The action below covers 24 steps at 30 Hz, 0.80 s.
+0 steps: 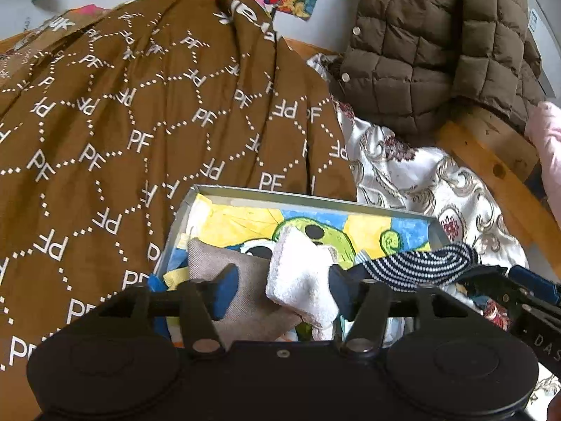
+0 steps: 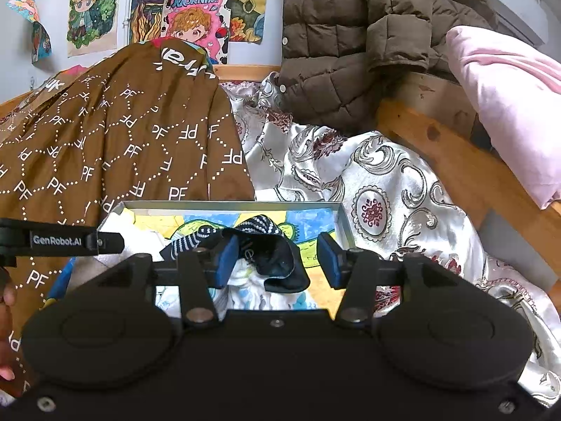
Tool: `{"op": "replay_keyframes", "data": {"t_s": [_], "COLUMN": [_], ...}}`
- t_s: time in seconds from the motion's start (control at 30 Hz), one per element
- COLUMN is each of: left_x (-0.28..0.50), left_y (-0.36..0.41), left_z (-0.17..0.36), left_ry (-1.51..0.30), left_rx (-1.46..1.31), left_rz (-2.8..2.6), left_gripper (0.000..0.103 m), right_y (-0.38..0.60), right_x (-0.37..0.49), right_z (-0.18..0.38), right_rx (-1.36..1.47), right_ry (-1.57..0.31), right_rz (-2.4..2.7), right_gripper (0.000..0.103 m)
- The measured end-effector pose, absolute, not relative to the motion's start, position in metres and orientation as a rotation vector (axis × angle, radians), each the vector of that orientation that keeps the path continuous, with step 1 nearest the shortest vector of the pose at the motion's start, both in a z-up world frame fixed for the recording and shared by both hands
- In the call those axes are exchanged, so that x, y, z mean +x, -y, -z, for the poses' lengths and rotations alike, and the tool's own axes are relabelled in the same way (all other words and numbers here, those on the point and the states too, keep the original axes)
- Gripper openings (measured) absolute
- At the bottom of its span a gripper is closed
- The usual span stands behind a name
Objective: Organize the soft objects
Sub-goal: 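Lower the towel and sock into the tray and open both tools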
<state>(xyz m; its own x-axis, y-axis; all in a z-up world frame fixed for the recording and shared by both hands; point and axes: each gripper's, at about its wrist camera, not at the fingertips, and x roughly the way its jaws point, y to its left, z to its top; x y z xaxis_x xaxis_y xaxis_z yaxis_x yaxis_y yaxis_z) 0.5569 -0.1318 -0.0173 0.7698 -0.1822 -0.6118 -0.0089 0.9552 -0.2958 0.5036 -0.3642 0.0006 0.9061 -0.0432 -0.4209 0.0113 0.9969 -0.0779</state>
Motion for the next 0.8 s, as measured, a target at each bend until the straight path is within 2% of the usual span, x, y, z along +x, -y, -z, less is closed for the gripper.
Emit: {"op": "replay_keyframes", "data": {"t_s": [0.03,0.07,0.1,0.17,0.23,0.33,0.4,0.5,0.8], "left_x": [0.556,0.556,0.554,0.552,0.549,0.545,0.541,0.534,0.51], "left_y": [0.131,0.13,0.13,0.128,0.126,0.123,0.122,0.119,0.111], "left_z": [0.016,0.015,0.013,0.01,0.006,-0.001,-0.006,-0.013,-0.039], "left_ry": [-0.687,-0.685,-0.679,-0.666,-0.653,-0.634,-0.62,-0.598,-0.541], "left_rx": [-0.293,-0.291,-0.289,-0.291,-0.296,-0.299,-0.296,-0.295,-0.293], "left_rz": [0.093,0.089,0.085,0.077,0.07,0.062,0.06,0.055,0.05], "left_gripper": [0.062,0.064,0.066,0.069,0.072,0.076,0.081,0.085,0.09], "right_y": [0.364,0.365,0.366,0.366,0.367,0.367,0.368,0.369,0.368], "right_x": [0.502,0.5,0.498,0.495,0.49,0.482,0.475,0.467,0.437], "right_z": [-0.002,-0.004,-0.006,-0.01,-0.015,-0.024,-0.031,-0.041,-0.077], "right_rx": [-0.075,-0.074,-0.073,-0.075,-0.072,-0.074,-0.078,-0.082,-0.09], "right_ry": [-0.436,-0.433,-0.428,-0.423,-0.417,-0.399,-0.384,-0.373,-0.331], "right_rz": [0.03,0.032,0.033,0.033,0.037,0.04,0.043,0.044,0.052], "right_gripper": [0.045,0.053,0.056,0.058,0.068,0.076,0.086,0.093,0.102]}}
